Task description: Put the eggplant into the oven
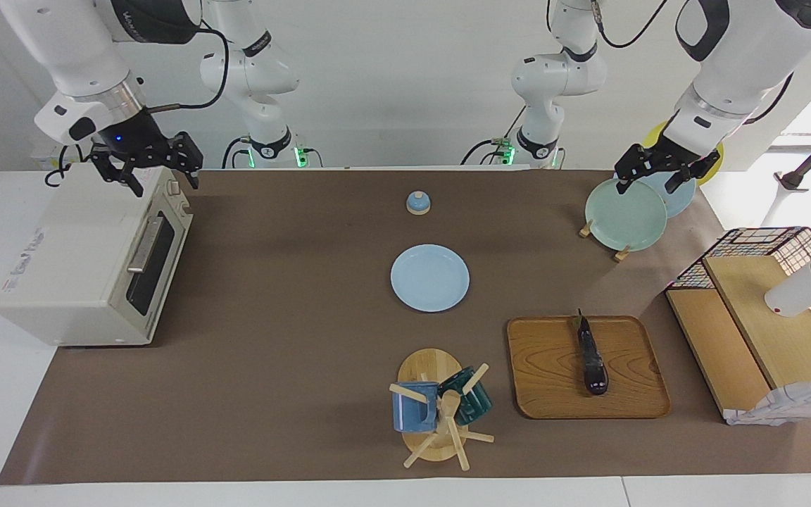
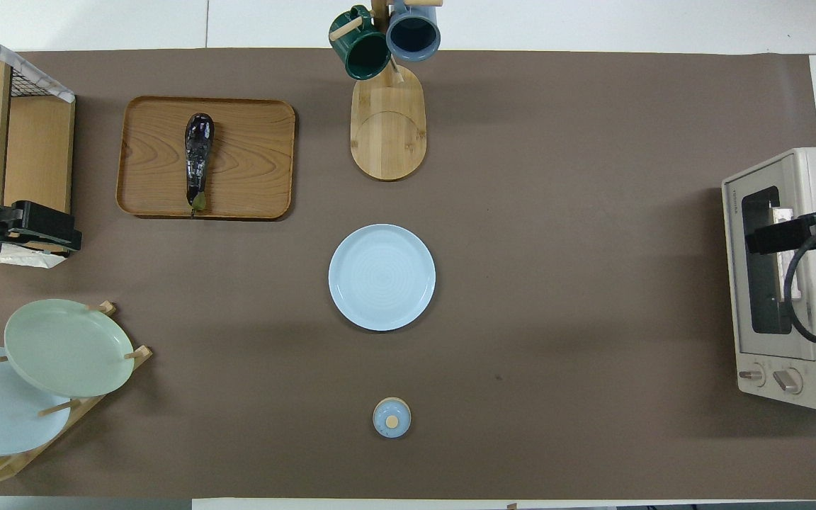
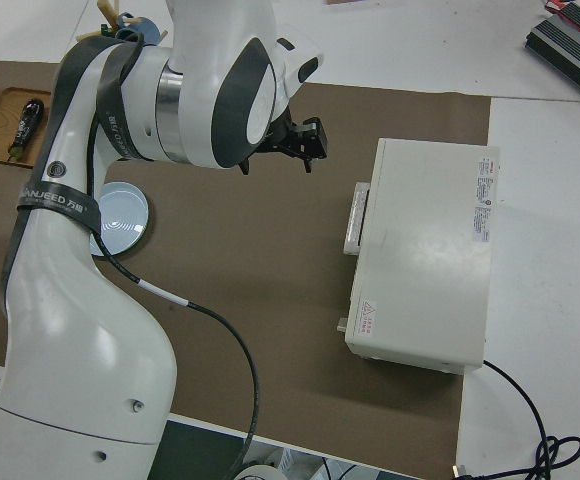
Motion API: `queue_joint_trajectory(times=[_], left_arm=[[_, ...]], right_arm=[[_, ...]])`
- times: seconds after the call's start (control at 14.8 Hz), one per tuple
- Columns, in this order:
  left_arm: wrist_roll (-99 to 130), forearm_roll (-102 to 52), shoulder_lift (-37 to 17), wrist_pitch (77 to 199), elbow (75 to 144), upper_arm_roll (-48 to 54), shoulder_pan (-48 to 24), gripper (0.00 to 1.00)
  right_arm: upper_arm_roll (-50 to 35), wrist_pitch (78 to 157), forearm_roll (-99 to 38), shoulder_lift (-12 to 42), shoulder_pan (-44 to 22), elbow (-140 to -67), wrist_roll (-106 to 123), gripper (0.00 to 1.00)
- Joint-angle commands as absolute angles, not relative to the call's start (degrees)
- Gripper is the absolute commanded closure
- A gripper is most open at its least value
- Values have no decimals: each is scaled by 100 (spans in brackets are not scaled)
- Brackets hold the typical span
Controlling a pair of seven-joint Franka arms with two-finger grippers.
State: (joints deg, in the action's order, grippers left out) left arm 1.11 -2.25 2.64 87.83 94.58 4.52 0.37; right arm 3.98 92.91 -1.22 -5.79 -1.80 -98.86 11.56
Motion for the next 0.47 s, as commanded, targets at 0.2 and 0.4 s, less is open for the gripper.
queue_joint_trajectory(times=[0.2, 0.4], left_arm=[[158, -237, 281, 8754, 9431, 448, 53, 0], [176, -237, 281, 8771, 9431, 448, 53, 0]], right_arm=[[352, 9369, -70, -536, -202, -9809, 1099, 0], [352, 9369, -79, -545, -202, -9809, 1090, 0]])
